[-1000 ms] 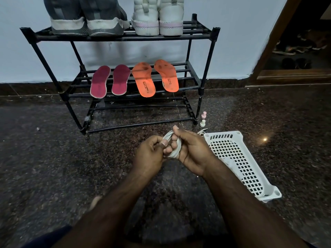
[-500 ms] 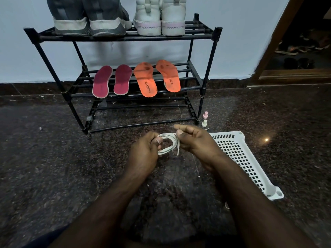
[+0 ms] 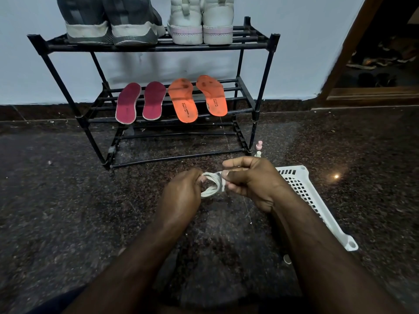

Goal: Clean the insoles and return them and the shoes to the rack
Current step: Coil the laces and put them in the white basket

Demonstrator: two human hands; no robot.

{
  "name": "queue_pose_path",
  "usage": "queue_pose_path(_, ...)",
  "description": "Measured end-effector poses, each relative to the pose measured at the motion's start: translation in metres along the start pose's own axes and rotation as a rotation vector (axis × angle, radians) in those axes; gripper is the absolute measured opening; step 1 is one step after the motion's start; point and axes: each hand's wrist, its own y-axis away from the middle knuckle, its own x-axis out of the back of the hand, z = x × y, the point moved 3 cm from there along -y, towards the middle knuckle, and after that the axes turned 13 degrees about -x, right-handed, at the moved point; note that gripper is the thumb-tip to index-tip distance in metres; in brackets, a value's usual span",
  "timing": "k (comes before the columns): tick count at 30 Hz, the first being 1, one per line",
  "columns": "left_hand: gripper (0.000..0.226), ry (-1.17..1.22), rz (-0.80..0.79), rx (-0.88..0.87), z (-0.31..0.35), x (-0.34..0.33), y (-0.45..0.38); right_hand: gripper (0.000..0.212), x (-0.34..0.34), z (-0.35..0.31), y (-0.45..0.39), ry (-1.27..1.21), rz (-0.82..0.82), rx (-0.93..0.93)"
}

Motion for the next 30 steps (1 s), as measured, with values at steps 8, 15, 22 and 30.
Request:
queue_pose_path(8, 0.018, 0.142, -0.014, 0.131, 0.002, -0.001, 0.0, 0.037, -0.01, 0.006, -0.005, 0.427, 0.189, 0.326)
queue_pose_path(15, 0.02, 0.305, -0.037, 0.223, 0.009, 0.0, 0.002, 0.046, -0.012, 0.014, -0.009, 0.638, 0.26, 0.4)
queue_pose_path(22, 0.023, 0.449, -0.073, 0.234, 0.009, -0.005, 0.003, 0.031, -0.01, 0.016, -0.01, 0.755, 0.354, 0.43)
queue_pose_path(30, 0.018, 0.446, -0.089, 0.183, 0.013, -0.005, 0.003, 0.017, -0.004, 0.023, -0.018, 0.318, 0.078, 0.221)
